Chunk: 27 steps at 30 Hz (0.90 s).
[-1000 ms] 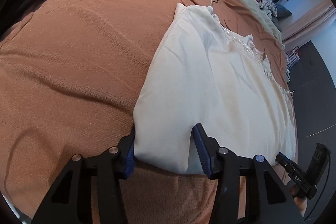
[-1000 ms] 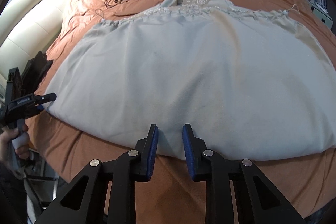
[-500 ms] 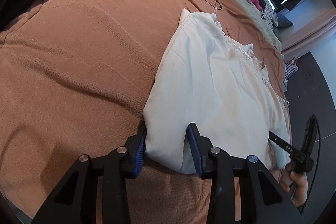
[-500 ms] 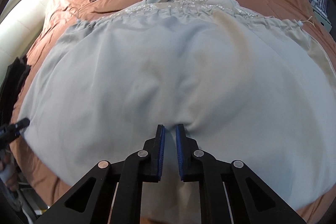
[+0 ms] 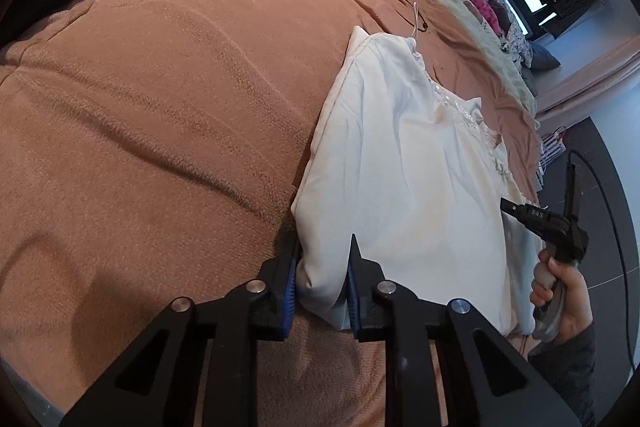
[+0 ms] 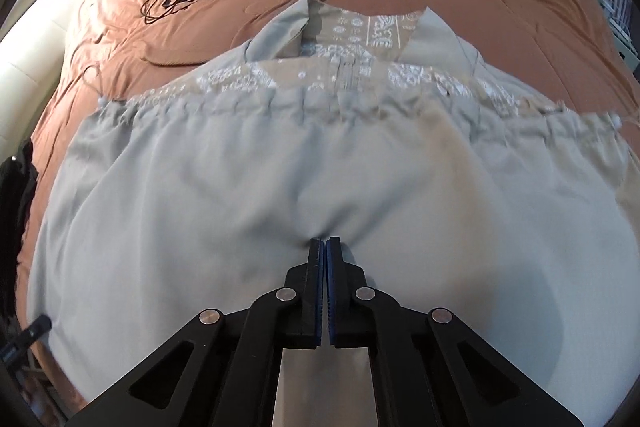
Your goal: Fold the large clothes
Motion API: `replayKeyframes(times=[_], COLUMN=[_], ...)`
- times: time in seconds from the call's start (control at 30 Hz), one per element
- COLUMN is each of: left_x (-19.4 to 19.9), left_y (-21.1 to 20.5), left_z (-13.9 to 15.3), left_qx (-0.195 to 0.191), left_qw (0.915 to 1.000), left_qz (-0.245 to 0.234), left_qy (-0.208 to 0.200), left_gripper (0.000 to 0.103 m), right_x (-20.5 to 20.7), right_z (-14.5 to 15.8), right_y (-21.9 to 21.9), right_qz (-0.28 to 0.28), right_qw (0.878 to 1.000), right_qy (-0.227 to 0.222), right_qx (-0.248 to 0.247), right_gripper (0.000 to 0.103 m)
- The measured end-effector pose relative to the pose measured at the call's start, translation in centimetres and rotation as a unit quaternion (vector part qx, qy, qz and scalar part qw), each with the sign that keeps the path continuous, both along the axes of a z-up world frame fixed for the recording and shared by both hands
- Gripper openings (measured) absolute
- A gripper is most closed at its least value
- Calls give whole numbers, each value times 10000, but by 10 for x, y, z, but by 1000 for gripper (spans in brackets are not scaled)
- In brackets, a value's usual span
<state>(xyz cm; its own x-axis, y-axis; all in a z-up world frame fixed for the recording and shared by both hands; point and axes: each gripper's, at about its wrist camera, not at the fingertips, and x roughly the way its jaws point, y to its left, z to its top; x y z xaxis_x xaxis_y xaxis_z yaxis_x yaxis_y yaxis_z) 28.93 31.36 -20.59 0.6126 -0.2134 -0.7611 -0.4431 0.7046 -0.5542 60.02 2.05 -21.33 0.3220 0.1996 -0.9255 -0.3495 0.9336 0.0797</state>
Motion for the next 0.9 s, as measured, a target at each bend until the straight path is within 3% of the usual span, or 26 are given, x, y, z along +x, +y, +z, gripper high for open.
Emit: replayKeyframes(times=[0.17, 0.27, 0.47, 0.5, 0.57, 0.6, 0.7, 0.9], left_x=[-6, -6, 3, 6, 14, 17, 29, 51], left_y=[3, -1, -12, -15, -23, -26, -35, -53], left_z=[13, 27, 67, 74, 92, 98, 119, 157], left_qx=[-306, -377, -689, -691, -646, -598, -569, -706], left_qw=[9991, 9981, 9925, 9917, 9904, 9901, 9879, 9805], left_qz=[66, 39, -143, -189, -317, -360, -456, -682], left_qy=[-290, -476, -1001, -1068, -1180, -1218, -1366, -1700], left_gripper=[18, 16, 13, 13, 13, 13, 12, 12], right_x=[26, 21, -26, -33, -55, -64, -91, -136], right_z=[13, 33, 57, 58, 60, 61, 61, 46], right_y=[2, -2, -19, -23, -36, -41, -58, -78], right_qz=[-10, 6, 261, 280, 297, 306, 299, 310], right_qw=[9998, 9997, 9981, 9976, 9964, 9955, 9920, 9897], right_qy=[-151, -170, -267, -242, -225, -246, -249, -73], right_qx=[-149, 182, 485, 582, 755, 867, 1201, 1398], right_gripper=[2, 2, 5, 8, 28, 31, 32, 31])
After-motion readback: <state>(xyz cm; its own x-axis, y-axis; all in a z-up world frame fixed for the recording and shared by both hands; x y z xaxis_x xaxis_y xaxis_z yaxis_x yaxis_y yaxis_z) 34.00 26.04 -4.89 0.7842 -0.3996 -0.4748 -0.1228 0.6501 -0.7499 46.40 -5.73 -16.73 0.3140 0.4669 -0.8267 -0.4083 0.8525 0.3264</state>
